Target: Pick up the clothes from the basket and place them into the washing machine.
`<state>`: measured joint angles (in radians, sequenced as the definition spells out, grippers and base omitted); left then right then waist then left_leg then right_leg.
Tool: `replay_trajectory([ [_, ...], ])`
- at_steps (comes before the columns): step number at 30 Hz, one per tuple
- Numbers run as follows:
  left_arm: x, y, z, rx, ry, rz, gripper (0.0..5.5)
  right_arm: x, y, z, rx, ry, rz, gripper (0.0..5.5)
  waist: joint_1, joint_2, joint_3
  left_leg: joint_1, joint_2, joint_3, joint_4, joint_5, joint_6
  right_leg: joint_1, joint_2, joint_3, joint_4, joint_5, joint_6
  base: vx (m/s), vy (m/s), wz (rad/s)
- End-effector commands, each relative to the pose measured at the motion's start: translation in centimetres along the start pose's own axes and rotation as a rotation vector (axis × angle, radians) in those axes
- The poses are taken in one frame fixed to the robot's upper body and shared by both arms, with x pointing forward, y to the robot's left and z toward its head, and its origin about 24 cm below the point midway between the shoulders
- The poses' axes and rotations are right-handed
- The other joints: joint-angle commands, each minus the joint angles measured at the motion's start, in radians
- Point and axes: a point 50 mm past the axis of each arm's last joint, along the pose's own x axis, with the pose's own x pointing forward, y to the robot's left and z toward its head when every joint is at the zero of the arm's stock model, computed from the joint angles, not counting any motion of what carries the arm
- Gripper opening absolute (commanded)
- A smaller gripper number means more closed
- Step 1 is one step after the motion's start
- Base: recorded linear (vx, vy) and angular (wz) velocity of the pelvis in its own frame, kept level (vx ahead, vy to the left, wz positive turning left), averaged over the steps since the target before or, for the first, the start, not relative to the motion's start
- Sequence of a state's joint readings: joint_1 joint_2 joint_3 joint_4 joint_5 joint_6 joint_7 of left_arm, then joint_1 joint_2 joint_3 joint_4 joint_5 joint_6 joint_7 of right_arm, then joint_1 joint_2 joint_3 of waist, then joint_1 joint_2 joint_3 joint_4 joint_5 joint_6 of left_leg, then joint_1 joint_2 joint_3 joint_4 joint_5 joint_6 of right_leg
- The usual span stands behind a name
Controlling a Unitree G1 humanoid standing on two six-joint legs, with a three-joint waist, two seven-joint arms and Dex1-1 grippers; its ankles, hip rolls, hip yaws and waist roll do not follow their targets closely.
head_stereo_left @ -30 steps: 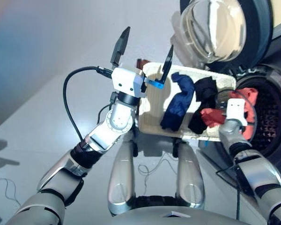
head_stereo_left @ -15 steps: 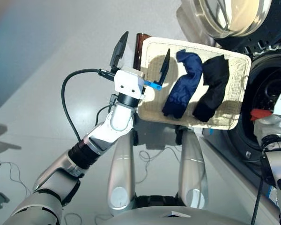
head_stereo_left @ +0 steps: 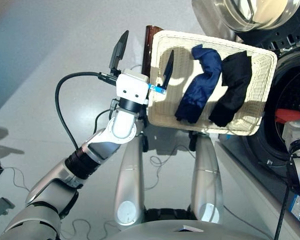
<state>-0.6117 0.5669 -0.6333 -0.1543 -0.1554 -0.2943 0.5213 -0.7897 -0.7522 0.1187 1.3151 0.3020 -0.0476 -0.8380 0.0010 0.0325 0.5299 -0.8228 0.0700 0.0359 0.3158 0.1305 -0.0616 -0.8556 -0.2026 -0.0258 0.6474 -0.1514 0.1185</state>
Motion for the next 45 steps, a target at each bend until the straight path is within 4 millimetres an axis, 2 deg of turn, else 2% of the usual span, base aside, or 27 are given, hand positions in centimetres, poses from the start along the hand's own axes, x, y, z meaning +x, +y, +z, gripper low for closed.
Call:
replay_trajectory([
  [1, 0.8, -0.2, 3.1, -0.056, -0.174, 0.030, 5.50, 1.9, -2.6, 2.1, 0.085, -0.092, -0.102, 5.50, -0.014, 0.023, -0.010, 0.063, 0.007, 0.006, 0.105, -0.161, -0.010, 0.030, 0.023, 0.029, -0.086, 0.071, 0.010, 0.000, 0.000, 0.000],
  [5, 0.8, -0.2, 3.0, -0.060, -0.172, 0.042, 5.50, 0.2, -0.6, 2.8, 0.142, -0.150, -0.032, 5.50, -0.015, 0.023, -0.010, 0.086, 0.008, 0.011, 0.092, -0.160, -0.009, 0.050, 0.022, 0.031, -0.098, 0.074, 0.010, 0.000, 0.000, 0.000],
  [9, 0.9, -0.1, 2.8, -0.061, -0.163, 0.057, 5.50, -2.6, 1.6, 4.9, 0.323, -0.216, 0.069, 5.50, -0.024, 0.018, -0.010, 0.102, 0.008, 0.016, 0.070, -0.146, -0.007, 0.062, 0.024, 0.034, -0.118, 0.087, 0.010, 0.000, 0.000, 0.000],
  [10, 0.8, -0.1, 2.5, -0.062, -0.152, 0.063, 5.50, -3.7, 2.1, 5.4, 0.364, -0.248, 0.102, 5.50, -0.028, 0.016, -0.010, 0.119, 0.006, 0.020, 0.061, -0.151, -0.007, 0.074, 0.024, 0.035, -0.121, 0.080, 0.011, 0.000, 0.000, 0.000],
  [13, 0.8, 0.1, 2.2, -0.055, -0.139, 0.083, 5.50, -7.0, 3.2, 7.0, 0.458, -0.370, 0.188, 5.50, -0.036, 0.011, -0.010, 0.137, 0.006, 0.027, 0.034, -0.135, -0.005, 0.085, 0.029, 0.042, -0.148, 0.096, 0.011, 0.000, 0.000, 0.000],
  [16, 0.7, -0.1, 1.6, -0.048, -0.111, 0.084, 5.50, -10.5, 3.4, 7.9, 0.561, -0.467, 0.285, 5.50, -0.047, 0.004, -0.010, 0.162, 0.009, 0.032, 0.021, -0.134, -0.003, 0.106, 0.033, 0.047, -0.161, 0.098, 0.012, 0.000, 0.000, 0.000],
  [17, 0.6, -0.1, 1.1, -0.043, -0.089, 0.084, 5.50, -12.3, 3.4, 8.4, 0.598, -0.523, 0.342, 5.50, -0.052, -0.001, -0.010, 0.170, 0.011, 0.036, 0.017, -0.133, -0.002, 0.111, 0.035, 0.049, -0.166, 0.100, 0.012, 0.000, 0.000, 0.000],
  [20, 0.1, -0.4, -0.5, -0.047, -0.008, 0.066, 5.50, -15.5, 2.8, 8.8, 0.716, -0.595, 0.481, 5.50, -0.064, -0.012, -0.010, 0.185, 0.014, 0.042, 0.012, -0.132, -0.002, 0.127, 0.039, 0.054, -0.175, 0.103, 0.013, 0.000, 0.000, 0.000],
  [21, -0.1, -0.5, -0.8, -0.064, 0.011, 0.057, 5.50, -16.1, 2.6, 8.8, 0.741, -0.617, 0.528, 5.50, -0.067, -0.015, -0.010, 0.187, 0.014, 0.042, 0.013, -0.132, -0.002, 0.129, 0.040, 0.054, -0.177, 0.106, 0.013, 0.000, 0.000, 0.000],
  [22, -0.5, -0.7, -1.6, -0.118, 0.070, 0.054, 5.50, -17.8, 2.0, 9.3, 0.811, -0.655, 0.621, 5.50, -0.072, -0.021, -0.010, 0.195, 0.016, 0.044, 0.014, -0.137, -0.002, 0.137, 0.040, 0.056, -0.178, 0.101, 0.014, 0.000, 0.000, 0.000],
  [24, -1.0, -1.0, -3.0, -0.176, 0.147, 0.046, 5.50, -18.9, 1.9, 9.2, 0.854, -0.660, 0.730, 5.50, -0.079, -0.029, -0.010, 0.198, 0.018, 0.046, 0.015, -0.134, -0.003, 0.138, 0.043, 0.059, -0.182, 0.107, 0.014, 0.000, 0.000, 0.000],
  [25, -1.5, -1.2, -4.1, -0.216, 0.216, 0.040, 5.50, -20.6, 1.1, 9.9, 0.978, -0.669, 0.858, 5.50, -0.084, -0.036, -0.010, 0.199, 0.021, 0.049, 0.015, -0.133, -0.004, 0.140, 0.046, 0.062, -0.185, 0.111, 0.013, 0.000, 0.000, 0.000],
  [26, -1.5, -1.2, -4.1, -0.216, 0.217, 0.040, 5.50, -20.6, 1.1, 9.9, 0.978, -0.669, 0.859, 5.50, -0.083, -0.036, -0.010, 0.200, 0.021, 0.049, 0.014, -0.133, -0.004, 0.140, 0.046, 0.063, -0.185, 0.111, 0.013, 0.000, 0.000, 0.000],
  [31, -2.4, -2.5, -6.8, -0.216, 0.352, -0.030, 5.50, -23.7, -0.1, 11.8, 1.133, -0.721, 1.075, 5.50, -0.095, -0.049, -0.010, 0.199, 0.026, 0.059, 0.016, -0.130, -0.008, 0.139, 0.051, 0.075, -0.194, 0.123, 0.015, 0.000, 0.000, 0.000],
  [33, -2.6, -3.6, -7.9, -0.229, 0.412, -0.057, 5.50, -25.8, -0.8, 12.9, 1.199, -0.766, 1.191, 5.50, -0.102, -0.061, -0.010, 0.191, 0.030, 0.062, 0.024, -0.129, -0.008, 0.132, 0.054, 0.080, -0.195, 0.128, 0.015, 0.000, 0.000, 0.000],
  [34, -2.6, -3.6, -7.9, -0.229, 0.412, -0.057, 5.50, -25.8, -0.8, 12.9, 1.199, -0.766, 1.191, 5.50, -0.102, -0.061, -0.010, 0.191, 0.030, 0.062, 0.024, -0.129, -0.008, 0.131, 0.054, 0.081, -0.195, 0.128, 0.015, 0.000, 0.000, 0.000],
  [39, -2.2, -5.6, -9.5, -0.304, 0.511, -0.054, 5.50, -29.5, -1.7, 14.9, 1.222, -0.889, 1.356, 5.50, -0.111, -0.075, -0.010, 0.158, 0.035, 0.065, 0.043, -0.129, -0.011, 0.100, 0.061, 0.090, -0.182, 0.133, 0.012, -0.004, -0.001, -0.036],
  [41, -1.8, -6.7, -10.3, -0.367, 0.573, -0.007, 5.50, -32.1, -2.2, 16.2, 1.261, -0.937, 1.459, 5.50, -0.114, -0.082, -0.010, 0.125, 0.040, 0.067, 0.065, -0.130, -0.014, 0.072, 0.066, 0.096, -0.169, 0.134, 0.009, -0.031, -0.009, -0.003],
  [42, -1.8, -6.7, -10.3, -0.367, 0.572, -0.007, 5.50, -32.1, -2.2, 16.2, 1.261, -0.937, 1.460, 5.50, -0.115, -0.082, -0.010, 0.125, 0.040, 0.067, 0.066, -0.131, -0.014, 0.071, 0.066, 0.097, -0.168, 0.134, 0.009, 0.000, 0.000, 0.000],
  [45, -1.7, -7.5, -11.1, -0.391, 0.632, 0.027, 5.50, -34.1, -2.5, 17.1, 1.284, -0.965, 1.536, 5.50, -0.116, -0.089, -0.010, 0.080, 0.053, 0.063, 0.114, -0.142, -0.020, 0.031, 0.077, 0.100, -0.123, 0.118, 0.000, -0.019, -0.022, -0.037],
])
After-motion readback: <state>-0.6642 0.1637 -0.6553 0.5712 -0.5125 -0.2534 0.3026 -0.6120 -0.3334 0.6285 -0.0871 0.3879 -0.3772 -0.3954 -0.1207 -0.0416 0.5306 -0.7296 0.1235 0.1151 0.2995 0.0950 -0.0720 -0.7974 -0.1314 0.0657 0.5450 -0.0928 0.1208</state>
